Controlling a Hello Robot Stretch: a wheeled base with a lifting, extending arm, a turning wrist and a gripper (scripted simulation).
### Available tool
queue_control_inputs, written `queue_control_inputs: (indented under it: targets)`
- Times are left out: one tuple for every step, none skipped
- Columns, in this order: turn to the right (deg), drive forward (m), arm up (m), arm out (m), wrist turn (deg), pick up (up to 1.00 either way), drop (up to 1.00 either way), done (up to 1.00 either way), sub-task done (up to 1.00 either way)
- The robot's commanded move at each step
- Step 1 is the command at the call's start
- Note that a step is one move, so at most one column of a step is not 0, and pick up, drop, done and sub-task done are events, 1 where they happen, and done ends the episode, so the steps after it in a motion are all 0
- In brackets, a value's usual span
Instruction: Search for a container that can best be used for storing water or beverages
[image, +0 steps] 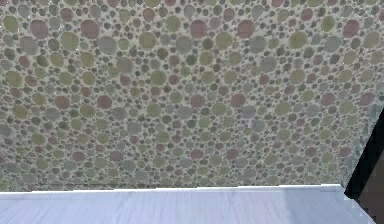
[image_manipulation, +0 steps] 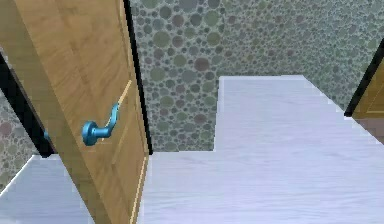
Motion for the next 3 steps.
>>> queue_control_inputs:
  targets:
    - [3.0,0.00,0.00,0.00,0.0,0.00,0.00,0.00,0.00]
    - [0.0,0.20,0.00,0.00,0.0,0.00,0.00,0.00,0.00]
    - [15.0,0.00,0.00,0.00,0.0,0.00,0.00,0.00,0.00]
